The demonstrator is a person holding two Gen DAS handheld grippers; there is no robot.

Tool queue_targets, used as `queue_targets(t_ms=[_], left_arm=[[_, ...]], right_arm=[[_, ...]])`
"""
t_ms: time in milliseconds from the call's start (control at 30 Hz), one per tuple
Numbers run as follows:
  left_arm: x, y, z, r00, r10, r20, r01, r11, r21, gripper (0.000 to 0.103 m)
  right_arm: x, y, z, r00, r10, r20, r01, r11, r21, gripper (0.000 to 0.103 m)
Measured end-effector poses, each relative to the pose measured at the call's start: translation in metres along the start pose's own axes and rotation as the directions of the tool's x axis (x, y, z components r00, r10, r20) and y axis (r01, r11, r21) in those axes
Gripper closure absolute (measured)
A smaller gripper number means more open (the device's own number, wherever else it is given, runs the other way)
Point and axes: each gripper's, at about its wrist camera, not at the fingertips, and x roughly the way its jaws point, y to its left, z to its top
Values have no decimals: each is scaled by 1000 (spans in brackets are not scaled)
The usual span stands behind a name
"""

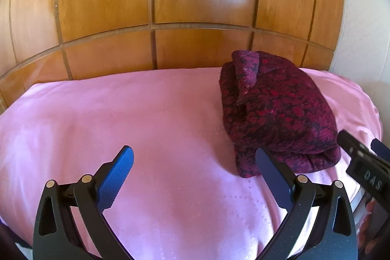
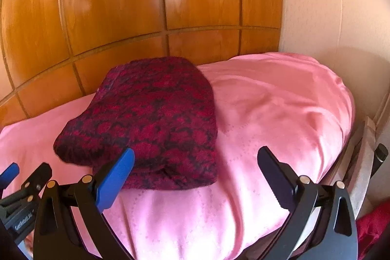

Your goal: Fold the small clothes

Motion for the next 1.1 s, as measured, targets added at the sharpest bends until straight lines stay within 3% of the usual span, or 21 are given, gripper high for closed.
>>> queue_targets(t_ms=[233, 667, 1100], left_arm=[[3, 14, -5, 1000, 13, -1, -13, 999, -31, 4], [-2, 13, -10, 1000, 9, -6, -9, 1000, -21, 4], [-7, 7, -4, 1000, 3, 3, -3, 1000, -15, 4]], right_arm=[[7, 5, -10, 998, -6, -60, 5, 1000, -16, 2], [3, 10, -12, 999, -53, -14, 51, 996, -75, 2], [0, 3, -10, 999, -52, 8, 53, 997, -51, 2]])
